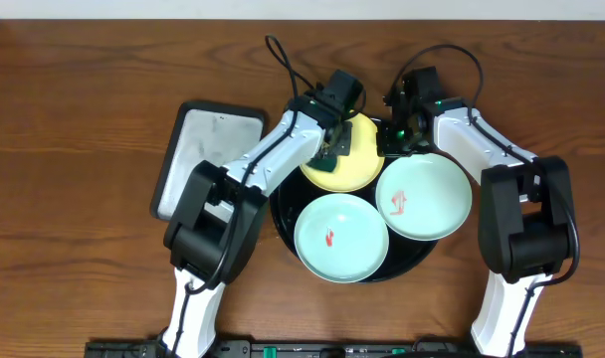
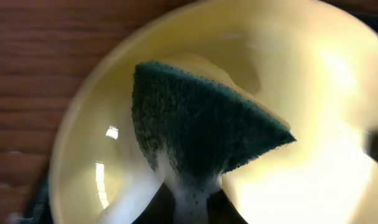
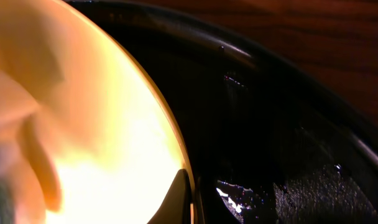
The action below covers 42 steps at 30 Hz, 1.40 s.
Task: Clean dirty plates on tray and stack at the side
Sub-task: 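Scrub the yellow plate with the sponge while right gripper holds its rim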
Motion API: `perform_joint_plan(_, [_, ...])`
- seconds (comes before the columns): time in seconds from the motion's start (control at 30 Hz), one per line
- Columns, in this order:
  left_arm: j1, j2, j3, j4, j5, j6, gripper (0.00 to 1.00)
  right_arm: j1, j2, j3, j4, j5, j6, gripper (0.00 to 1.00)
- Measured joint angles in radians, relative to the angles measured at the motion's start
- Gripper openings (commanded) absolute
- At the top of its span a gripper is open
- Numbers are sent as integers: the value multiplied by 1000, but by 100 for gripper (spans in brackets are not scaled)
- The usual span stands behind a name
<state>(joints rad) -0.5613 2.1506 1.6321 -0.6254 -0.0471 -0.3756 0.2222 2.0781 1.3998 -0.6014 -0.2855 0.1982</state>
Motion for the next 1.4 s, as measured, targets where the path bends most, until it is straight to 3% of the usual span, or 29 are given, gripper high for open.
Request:
perform_joint_plan(0.13, [-1, 1, -3, 37, -7, -8, 7, 0, -2, 0, -8, 10, 5, 1])
perform_joint_plan(0.43, [-14, 24, -6, 157, 130, -86, 8, -1, -9, 0, -34, 31, 11, 1])
perform_joint_plan(0.8, [-63, 33, -3, 119, 274, -101, 8, -1, -9, 0, -42, 32, 11, 1])
perform_joint_plan(1.07, [-22, 32, 9, 64, 222, -82, 7, 0, -9, 0, -48, 31, 11, 1])
perform_joint_plan(1.4, [52, 24, 13, 55, 3, 116, 7, 11, -9, 7, -42, 5, 12, 1])
